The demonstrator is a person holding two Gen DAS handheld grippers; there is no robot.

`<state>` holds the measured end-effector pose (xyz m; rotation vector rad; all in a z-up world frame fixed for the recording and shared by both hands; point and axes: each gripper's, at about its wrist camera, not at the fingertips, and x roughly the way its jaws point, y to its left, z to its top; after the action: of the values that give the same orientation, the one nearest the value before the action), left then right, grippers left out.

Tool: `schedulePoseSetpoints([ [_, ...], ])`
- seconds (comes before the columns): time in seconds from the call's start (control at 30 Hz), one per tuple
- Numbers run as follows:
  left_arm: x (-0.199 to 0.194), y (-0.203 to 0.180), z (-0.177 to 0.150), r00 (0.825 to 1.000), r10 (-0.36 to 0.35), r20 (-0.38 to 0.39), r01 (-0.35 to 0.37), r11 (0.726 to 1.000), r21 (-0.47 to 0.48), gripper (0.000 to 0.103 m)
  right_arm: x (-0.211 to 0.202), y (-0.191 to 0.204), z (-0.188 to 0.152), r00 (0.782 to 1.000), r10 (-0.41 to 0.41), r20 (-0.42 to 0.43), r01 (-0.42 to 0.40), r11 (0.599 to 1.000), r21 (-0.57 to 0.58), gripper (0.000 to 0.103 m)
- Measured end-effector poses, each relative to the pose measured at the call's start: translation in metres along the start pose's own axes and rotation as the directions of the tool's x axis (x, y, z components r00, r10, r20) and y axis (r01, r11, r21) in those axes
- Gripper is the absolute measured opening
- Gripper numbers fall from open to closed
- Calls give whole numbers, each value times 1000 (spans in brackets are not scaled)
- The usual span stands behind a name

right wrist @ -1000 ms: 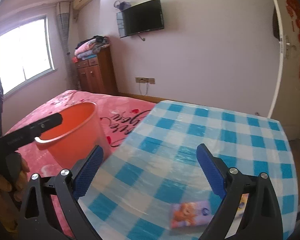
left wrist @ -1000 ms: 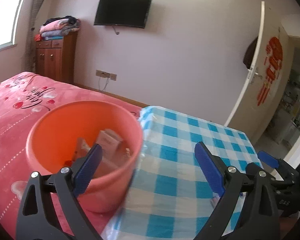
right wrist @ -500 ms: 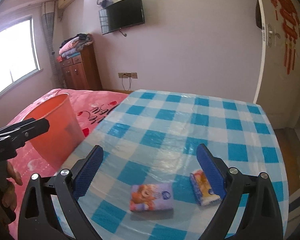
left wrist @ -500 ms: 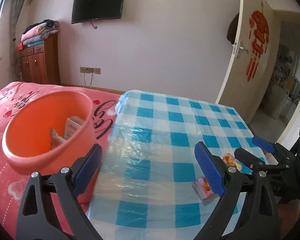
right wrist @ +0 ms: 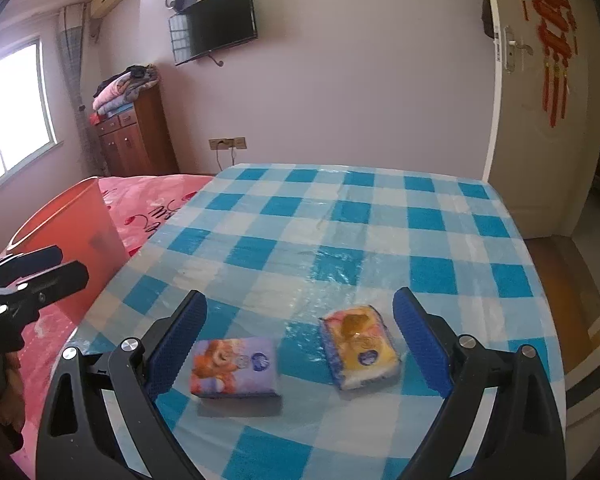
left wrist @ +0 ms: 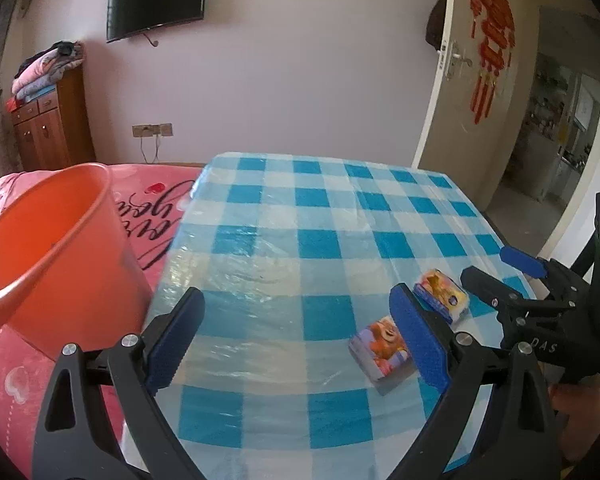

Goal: Collect trash
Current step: 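Move both tools back to the two tissue packs on the table, then grasp the purple bear tissue pack with left tool while right tool grasps the yellow tissue pack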

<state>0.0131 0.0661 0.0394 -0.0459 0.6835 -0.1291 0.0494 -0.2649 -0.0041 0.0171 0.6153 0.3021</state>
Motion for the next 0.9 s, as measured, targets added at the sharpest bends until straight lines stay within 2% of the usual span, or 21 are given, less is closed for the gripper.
schedulePoseSetpoints([
  [0.2,9,-15,-8,1000,-18,-15,19,999,47,94,2,-12,-6,1000,-14,-6,15,1000,13,93],
  [0.37,17,-27,-14,997,-70,-38,73,995,71,94,5,-20,-10,1000,-23,-13,23,1000,19,93],
  [0.6,24,-49,-20,991,-121,-55,128,979,156,94,11,-30,-17,999,-41,-31,41,999,19,93],
  [0.73,32,-62,-24,983,-166,-81,180,961,212,94,16,-38,-22,997,-48,-52,50,998,24,93],
  [0.9,41,-76,-31,968,-223,-118,248,920,304,94,20,-50,-27,996,-35,-80,38,999,38,93],
])
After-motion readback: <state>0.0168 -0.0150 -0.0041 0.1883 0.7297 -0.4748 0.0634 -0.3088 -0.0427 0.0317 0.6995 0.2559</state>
